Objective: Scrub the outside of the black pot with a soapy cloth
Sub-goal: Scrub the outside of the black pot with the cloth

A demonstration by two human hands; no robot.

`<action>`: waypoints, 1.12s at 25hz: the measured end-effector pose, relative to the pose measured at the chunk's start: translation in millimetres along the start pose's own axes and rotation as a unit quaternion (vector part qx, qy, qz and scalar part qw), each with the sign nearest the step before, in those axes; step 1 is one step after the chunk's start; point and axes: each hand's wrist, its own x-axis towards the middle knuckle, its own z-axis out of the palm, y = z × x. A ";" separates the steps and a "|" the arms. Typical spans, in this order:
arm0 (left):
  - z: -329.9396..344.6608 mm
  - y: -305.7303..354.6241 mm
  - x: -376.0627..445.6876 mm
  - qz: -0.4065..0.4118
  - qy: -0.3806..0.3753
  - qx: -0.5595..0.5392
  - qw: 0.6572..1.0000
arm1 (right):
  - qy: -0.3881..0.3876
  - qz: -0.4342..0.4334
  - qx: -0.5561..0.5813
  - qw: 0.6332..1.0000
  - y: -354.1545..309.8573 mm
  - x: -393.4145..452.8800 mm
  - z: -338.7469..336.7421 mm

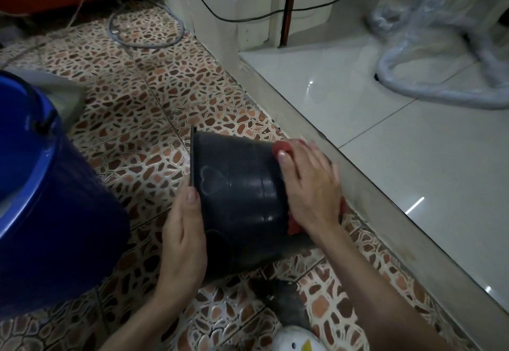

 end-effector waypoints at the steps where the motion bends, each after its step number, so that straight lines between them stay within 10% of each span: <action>1: -2.1 -8.3 -3.2 0.003 0.005 0.003 1.000 | 0.011 0.035 0.014 0.999 18.6 -3.0 -2.1; 7: 3.3 -15.6 -3.1 0.012 0.001 0.020 1.000 | 0.165 0.175 0.231 0.943 32.7 -11.5 -16.1; 10: 3.6 -22.1 -2.3 0.029 0.010 0.016 0.999 | 0.184 0.005 0.252 0.950 -26.3 -15.3 -17.1; 14: 4.5 -22.5 -8.8 0.019 0.014 0.021 1.000 | 0.000 -0.187 0.089 0.978 -77.2 -32.6 16.2; 20: -3.3 -25.5 -18.0 -0.002 -0.035 0.005 0.999 | 0.016 -0.019 -0.002 1.000 3.3 -12.9 4.5; 28: -17.6 -22.9 -8.5 -0.051 -0.092 0.027 0.994 | 0.129 0.086 0.185 0.970 28.5 -13.3 -19.0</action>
